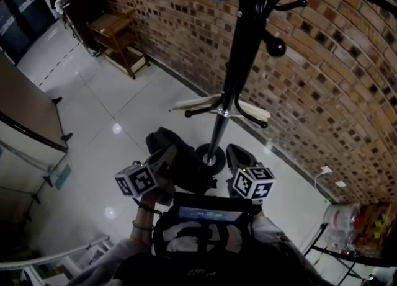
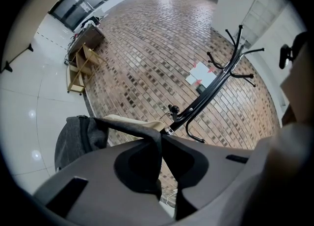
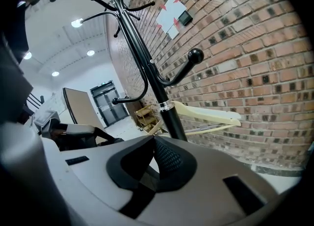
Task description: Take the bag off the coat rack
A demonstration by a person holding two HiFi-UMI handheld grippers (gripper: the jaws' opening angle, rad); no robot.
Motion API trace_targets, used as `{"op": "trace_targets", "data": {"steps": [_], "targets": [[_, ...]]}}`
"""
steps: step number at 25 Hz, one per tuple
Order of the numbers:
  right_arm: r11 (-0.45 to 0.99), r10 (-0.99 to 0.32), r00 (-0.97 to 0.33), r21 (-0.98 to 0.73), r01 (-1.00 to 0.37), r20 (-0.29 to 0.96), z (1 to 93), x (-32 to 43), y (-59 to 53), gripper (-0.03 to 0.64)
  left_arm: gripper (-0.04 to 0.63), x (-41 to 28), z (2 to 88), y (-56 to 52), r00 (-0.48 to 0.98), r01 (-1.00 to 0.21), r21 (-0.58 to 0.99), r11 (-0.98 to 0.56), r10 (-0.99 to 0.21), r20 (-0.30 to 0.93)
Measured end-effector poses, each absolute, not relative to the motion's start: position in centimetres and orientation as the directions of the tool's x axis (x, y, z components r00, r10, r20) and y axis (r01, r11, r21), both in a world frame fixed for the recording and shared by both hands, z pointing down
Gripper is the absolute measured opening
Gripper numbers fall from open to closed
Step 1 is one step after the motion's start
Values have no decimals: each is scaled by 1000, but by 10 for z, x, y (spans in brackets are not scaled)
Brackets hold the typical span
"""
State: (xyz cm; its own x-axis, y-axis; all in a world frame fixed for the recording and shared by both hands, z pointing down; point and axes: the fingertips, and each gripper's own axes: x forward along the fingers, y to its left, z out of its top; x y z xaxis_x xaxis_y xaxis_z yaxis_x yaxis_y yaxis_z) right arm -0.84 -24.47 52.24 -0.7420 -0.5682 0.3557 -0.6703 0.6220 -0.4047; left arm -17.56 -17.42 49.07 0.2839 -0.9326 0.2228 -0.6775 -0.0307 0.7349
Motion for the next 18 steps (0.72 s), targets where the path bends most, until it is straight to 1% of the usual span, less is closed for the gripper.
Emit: {"op": "trace_targets", "data": {"steps": [18], "targets": [[622, -581, -733, -387, -680, 354, 521, -4, -246, 5, 40, -164, 509, -181, 324, -675, 737, -17, -905, 275]]}}
